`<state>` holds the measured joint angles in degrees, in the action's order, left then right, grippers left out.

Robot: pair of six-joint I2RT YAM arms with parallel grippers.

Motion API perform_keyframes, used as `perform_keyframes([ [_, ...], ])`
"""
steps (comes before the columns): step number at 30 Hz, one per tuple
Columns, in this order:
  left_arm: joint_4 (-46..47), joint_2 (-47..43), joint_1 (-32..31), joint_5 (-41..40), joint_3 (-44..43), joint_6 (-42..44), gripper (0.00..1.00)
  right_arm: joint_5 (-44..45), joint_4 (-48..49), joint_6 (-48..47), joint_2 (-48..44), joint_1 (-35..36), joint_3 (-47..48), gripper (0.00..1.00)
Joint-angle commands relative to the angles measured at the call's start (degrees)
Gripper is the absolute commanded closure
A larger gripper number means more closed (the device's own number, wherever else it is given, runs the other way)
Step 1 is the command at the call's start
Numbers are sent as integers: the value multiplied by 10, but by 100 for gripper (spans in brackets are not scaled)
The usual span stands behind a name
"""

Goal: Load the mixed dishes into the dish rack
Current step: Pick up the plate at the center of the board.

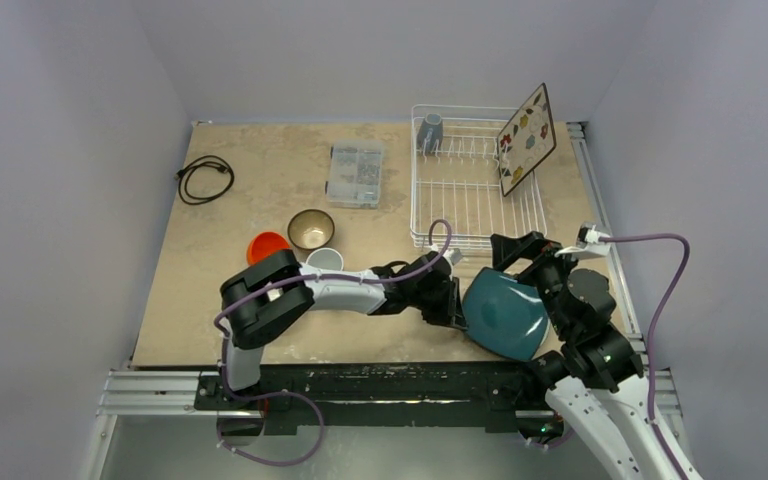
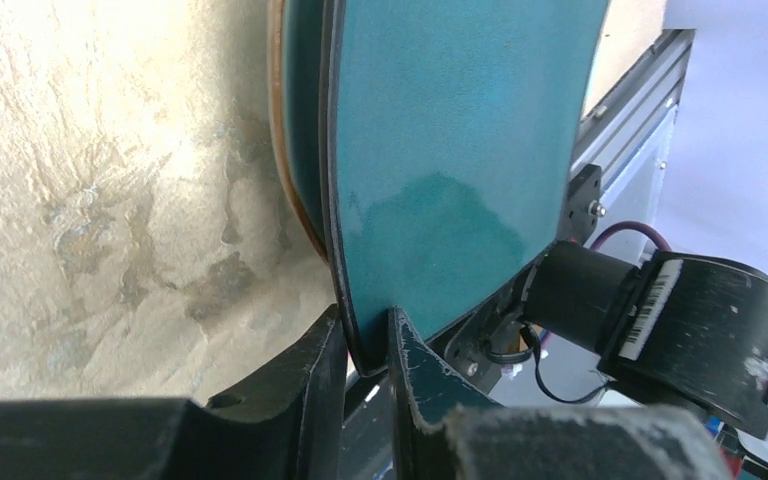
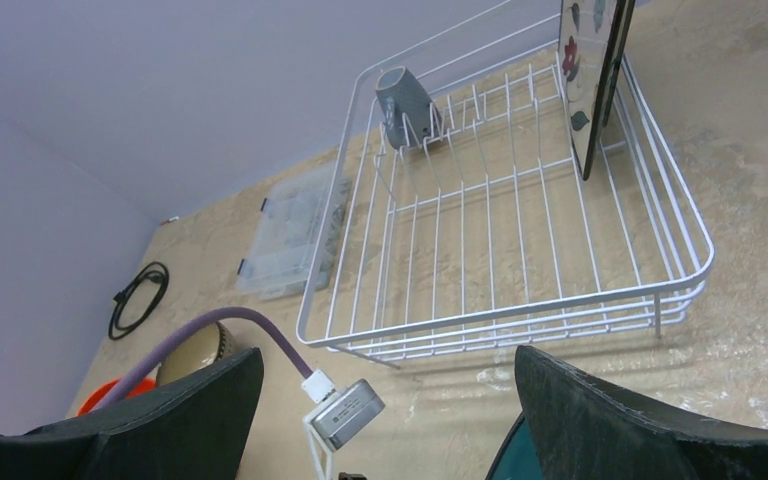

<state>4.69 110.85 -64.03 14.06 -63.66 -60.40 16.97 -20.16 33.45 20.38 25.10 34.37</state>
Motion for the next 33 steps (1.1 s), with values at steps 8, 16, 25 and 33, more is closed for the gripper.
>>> perform_keyframes([
  [8, 9, -106, 11, -8, 41, 19, 100, -10, 22, 11, 12, 0, 1, 1],
  [16, 58, -97, 33, 25, 92, -3, 100, -16, 29, 17, 22, 1, -4, 1],
  [25, 99, -75, 39, 39, 101, -19, 77, -16, 31, 16, 30, 1, -1, 2],
  [33, 145, -57, 48, 67, 95, -37, 47, -20, 44, 21, 37, 0, 0, 2],
])
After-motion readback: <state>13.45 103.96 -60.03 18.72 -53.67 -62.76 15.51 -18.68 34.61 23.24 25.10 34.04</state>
